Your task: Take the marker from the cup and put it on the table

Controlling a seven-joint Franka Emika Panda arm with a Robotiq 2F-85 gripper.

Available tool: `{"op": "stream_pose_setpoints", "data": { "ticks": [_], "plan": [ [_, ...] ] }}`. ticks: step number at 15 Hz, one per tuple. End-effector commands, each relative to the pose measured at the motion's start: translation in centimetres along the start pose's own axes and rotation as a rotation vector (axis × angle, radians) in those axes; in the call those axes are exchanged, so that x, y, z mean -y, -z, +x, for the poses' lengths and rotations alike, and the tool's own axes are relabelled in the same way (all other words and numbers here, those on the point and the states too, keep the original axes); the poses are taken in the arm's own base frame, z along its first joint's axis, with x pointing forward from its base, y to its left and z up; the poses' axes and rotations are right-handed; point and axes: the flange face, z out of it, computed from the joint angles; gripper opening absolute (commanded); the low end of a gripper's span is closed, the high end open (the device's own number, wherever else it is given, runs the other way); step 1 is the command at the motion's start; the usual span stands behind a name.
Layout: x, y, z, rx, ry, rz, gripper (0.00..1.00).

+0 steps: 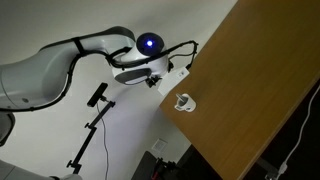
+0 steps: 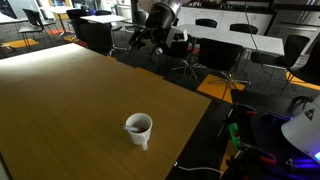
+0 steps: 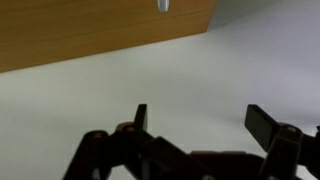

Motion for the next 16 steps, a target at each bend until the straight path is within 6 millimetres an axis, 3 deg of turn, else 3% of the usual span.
{"op": "stream_pose_setpoints", "data": {
  "ticks": [1,6,12,13,14,16],
  "plan": [
    [0.6,-1.9,-0.4,0.03,0.041,-0.056,1.0],
    [2.0,-5.0,-1.5,0.098,0.085,-0.09,1.0],
    [2.9,-9.1,-2.5,0.076,0.077,-0.001,1.0],
    [2.9,-9.6,-2.4,0.09,0.048,-0.004,1.0],
    [2.9,-8.7,-2.8,0.094,0.063,0.002,1.0],
    [3.0,-9.5,-3.0,0.099,0.059,0.017,1.0]
  ]
}}
